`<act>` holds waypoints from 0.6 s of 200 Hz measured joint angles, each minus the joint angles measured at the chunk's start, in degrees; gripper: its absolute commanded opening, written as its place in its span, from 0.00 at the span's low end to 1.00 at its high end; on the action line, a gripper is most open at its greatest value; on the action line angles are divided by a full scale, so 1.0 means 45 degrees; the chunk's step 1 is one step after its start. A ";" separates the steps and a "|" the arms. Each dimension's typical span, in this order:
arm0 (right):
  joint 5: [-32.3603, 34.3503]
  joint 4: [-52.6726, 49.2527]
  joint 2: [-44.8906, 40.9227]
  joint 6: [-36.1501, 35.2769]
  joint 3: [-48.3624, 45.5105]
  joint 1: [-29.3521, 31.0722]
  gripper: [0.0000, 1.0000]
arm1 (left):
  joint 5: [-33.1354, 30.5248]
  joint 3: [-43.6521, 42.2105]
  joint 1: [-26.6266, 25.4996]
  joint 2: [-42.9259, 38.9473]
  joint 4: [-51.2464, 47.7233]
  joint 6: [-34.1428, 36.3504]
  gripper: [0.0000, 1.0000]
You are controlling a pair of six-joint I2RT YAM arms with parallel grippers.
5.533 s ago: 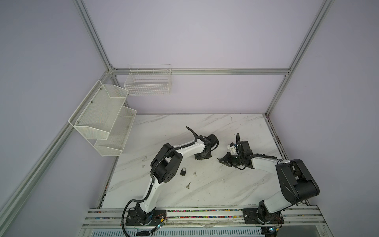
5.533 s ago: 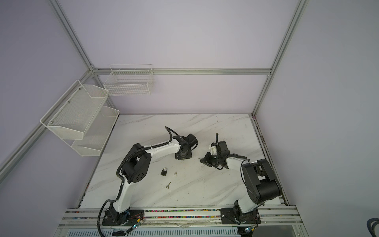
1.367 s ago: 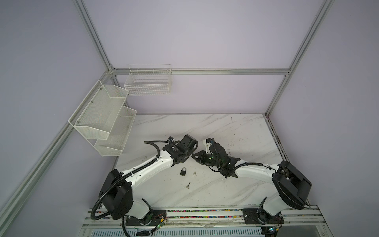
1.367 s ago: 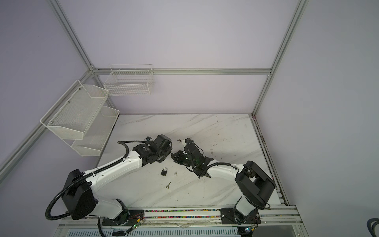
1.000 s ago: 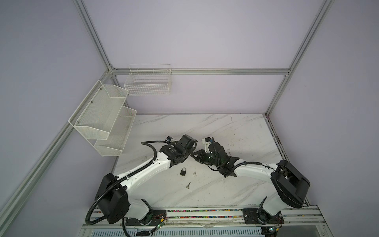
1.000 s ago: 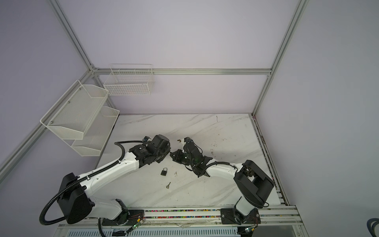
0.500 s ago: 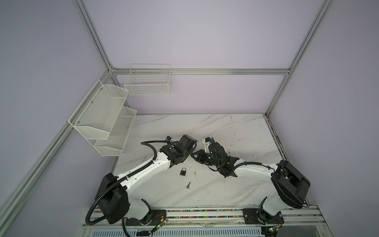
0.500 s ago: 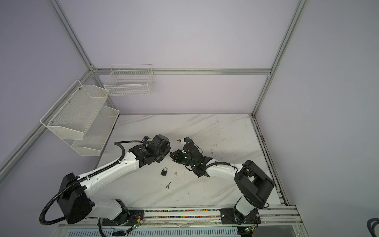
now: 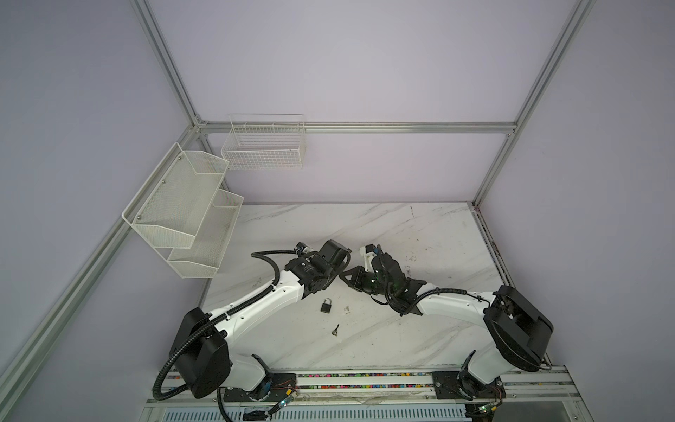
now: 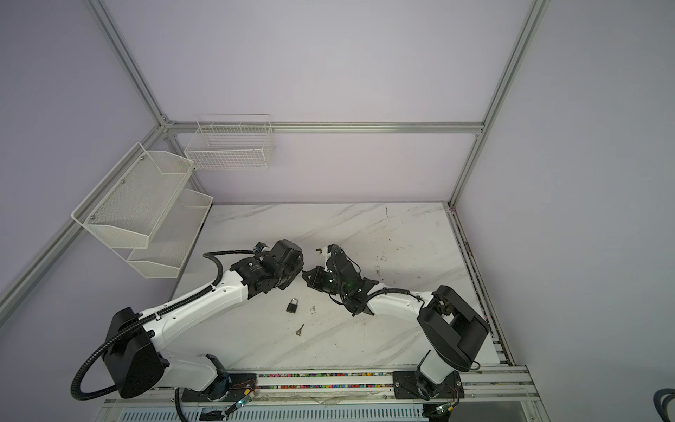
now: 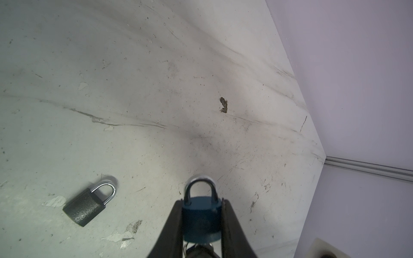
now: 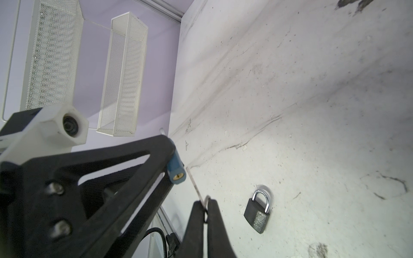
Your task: Unlock with the key
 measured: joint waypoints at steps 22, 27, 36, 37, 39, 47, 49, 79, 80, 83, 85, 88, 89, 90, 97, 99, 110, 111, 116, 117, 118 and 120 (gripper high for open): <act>-0.0005 0.0053 0.0000 0.0000 0.0000 0.0000 0.00 | 0.0000 0.0000 0.0000 0.0000 0.0000 0.0000 0.00; -0.0005 0.0053 0.0000 0.0000 0.0000 0.0000 0.00 | 0.0000 0.0000 0.0000 0.0000 0.0005 0.0000 0.00; -0.0010 0.0063 0.0000 0.0000 0.0000 0.0000 0.00 | 0.0005 0.0000 0.0000 0.0024 0.0005 0.0000 0.00; -0.0010 0.0063 0.0000 0.0000 0.0000 0.0000 0.00 | 0.0005 0.0000 0.0000 0.0029 0.0005 0.0000 0.00; -0.0010 0.0063 0.0000 0.0000 0.0000 0.0000 0.00 | 0.0005 0.0000 0.0000 0.0039 0.0015 0.0000 0.00; 0.0005 0.0058 0.0000 0.0000 0.0000 0.0000 0.00 | 0.0005 0.0000 0.0000 0.0126 0.0044 0.0005 0.00; 0.0010 0.0053 0.0000 0.0000 0.0000 0.0000 0.00 | 0.0005 0.0000 0.0000 0.0165 0.0049 0.0005 0.00; 0.0078 -0.0087 0.0000 0.0005 -0.0015 -0.0005 0.00 | 0.0010 0.0000 -0.0015 0.0364 0.0117 0.0005 0.00; 0.0078 -0.0087 0.0000 0.0000 -0.0015 -0.0005 0.00 | 0.0010 0.0000 -0.0015 0.0364 0.0117 0.0005 0.00; 0.0087 -0.0087 0.0000 0.0005 -0.0015 -0.0005 0.00 | 0.0010 0.0000 -0.0015 0.0364 0.0126 0.0005 0.00; 0.0097 -0.0087 0.0000 0.0000 -0.0015 -0.0005 0.00 | 0.0010 0.0000 -0.0015 0.0364 0.0131 0.0005 0.00; 0.0102 -0.0087 0.0000 0.0005 -0.0015 -0.0005 0.00 | 0.0010 0.0000 -0.0015 0.0364 0.0141 0.0005 0.00; 0.0107 -0.0087 0.0000 0.0000 -0.0015 -0.0005 0.00 | 0.0010 0.0000 -0.0015 0.0364 0.0141 0.0005 0.00; 0.0107 -0.0087 0.0000 0.0000 -0.0015 -0.0005 0.00 | 0.0010 0.0000 -0.0015 0.0364 0.0146 0.0005 0.00; 0.0112 -0.0087 0.0000 0.0005 -0.0015 -0.0005 0.00 | 0.0010 0.0000 -0.0015 0.0364 0.0155 0.0005 0.00; 0.0112 -0.0087 0.0000 0.0005 -0.0015 -0.0005 0.00 | 0.0010 0.0000 -0.0015 0.0364 0.0155 0.0005 0.00; 0.0131 -0.0112 0.0000 0.0000 -0.0015 -0.0005 0.00 | 0.0005 0.0000 -0.0015 0.0364 0.0155 0.0005 0.00; 0.0131 -0.0112 0.0000 0.0000 -0.0015 -0.0005 0.00 | 0.0005 0.0000 -0.0015 0.0364 0.0155 0.0005 0.00; 0.0136 -0.0126 0.0000 0.0000 -0.0015 -0.0005 0.00 | 0.0000 0.0000 -0.0015 0.0364 0.0155 0.0005 0.00; 0.0141 -0.0136 0.0000 0.0000 -0.0015 -0.0005 0.00 | 0.0000 0.0000 -0.0015 0.0364 0.0155 0.0005 0.00; 0.0146 -0.0141 0.0000 0.0000 -0.0015 -0.0005 0.00 | -0.0005 0.0000 -0.0015 0.0364 0.0155 0.0005 0.00; 0.0146 -0.0155 0.0000 0.0000 -0.0015 -0.0005 0.00 | -0.0005 0.0000 -0.0015 0.0364 0.0151 0.0005 0.00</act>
